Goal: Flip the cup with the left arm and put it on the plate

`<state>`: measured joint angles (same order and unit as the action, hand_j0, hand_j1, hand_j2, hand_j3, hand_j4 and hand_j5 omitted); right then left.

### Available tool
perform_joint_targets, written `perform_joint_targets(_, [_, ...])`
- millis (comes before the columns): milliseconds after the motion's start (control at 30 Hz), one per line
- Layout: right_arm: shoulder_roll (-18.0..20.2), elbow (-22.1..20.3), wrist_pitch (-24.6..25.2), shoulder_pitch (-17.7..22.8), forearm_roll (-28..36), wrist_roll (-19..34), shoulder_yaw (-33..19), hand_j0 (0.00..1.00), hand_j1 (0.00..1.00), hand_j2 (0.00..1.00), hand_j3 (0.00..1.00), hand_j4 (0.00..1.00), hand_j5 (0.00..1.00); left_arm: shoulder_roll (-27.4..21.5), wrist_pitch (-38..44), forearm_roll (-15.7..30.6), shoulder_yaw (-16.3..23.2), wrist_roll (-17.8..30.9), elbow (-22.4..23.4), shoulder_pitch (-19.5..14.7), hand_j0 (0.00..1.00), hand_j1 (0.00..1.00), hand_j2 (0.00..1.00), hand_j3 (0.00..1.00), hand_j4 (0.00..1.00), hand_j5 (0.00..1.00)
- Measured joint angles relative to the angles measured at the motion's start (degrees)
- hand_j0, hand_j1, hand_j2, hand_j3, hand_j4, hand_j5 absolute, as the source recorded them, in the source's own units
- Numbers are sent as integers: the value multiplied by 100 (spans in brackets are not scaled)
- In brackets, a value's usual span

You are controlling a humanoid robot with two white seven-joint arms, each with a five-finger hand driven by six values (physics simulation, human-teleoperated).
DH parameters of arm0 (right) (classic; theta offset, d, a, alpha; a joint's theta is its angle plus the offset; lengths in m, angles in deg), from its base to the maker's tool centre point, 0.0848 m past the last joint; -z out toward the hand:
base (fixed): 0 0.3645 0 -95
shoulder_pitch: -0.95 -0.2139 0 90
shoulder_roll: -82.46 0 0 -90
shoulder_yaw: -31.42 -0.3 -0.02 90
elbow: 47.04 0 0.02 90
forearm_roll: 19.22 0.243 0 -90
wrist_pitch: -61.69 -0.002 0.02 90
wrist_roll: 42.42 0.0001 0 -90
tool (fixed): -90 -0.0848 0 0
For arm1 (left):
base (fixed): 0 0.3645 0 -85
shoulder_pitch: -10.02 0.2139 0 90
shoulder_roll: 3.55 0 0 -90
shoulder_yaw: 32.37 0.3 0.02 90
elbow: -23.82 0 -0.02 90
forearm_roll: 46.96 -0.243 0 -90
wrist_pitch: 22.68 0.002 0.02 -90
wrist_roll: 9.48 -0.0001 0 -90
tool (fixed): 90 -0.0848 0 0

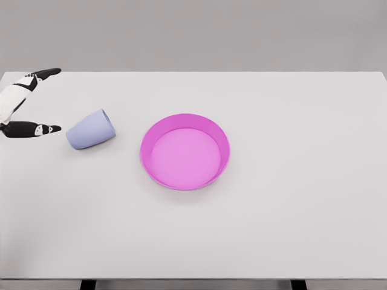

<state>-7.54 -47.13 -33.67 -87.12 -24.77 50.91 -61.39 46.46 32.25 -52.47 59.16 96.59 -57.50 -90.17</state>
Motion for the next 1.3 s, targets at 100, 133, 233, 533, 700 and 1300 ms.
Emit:
perform_joint_targets(100, [0, 0, 0, 0, 0, 0, 0, 100, 100, 100, 100, 100, 100, -13, -1, -209, 42, 3, 82, 158, 100, 100, 100, 100, 100, 100])
perform_joint_targets(133, [0, 0, 0, 0, 0, 0, 0, 100, 100, 100, 100, 100, 100, -14, -1, -296, 54, 4, 96, 211, 100, 100, 100, 100, 100, 100])
perform_joint_targets(233, [0, 0, 0, 0, 0, 0, 0, 100, 100, 100, 100, 100, 100, -9, 0, -457, 191, 5, 92, 246, 100, 100, 100, 100, 100, 100])
perform_joint_targets(533, [0, 0, 0, 0, 0, 0, 0, 100, 100, 100, 100, 100, 100, -745, -1, -442, 700, 13, -539, 325, 100, 100, 100, 100, 100, 100])
perform_joint_targets(700, [0, -1, 0, 0, 0, 0, 0, 100, 100, 100, 100, 100, 100, -827, -1, -403, 802, 24, -569, 343, 100, 100, 100, 100, 100, 100])
perform_joint_targets(1300, [0, 0, 0, 0, 0, 0, 0, 100, 100, 100, 100, 100, 100, -732, -1, 1059, 1455, 174, -125, 220, 100, 100, 100, 100, 100, 100])
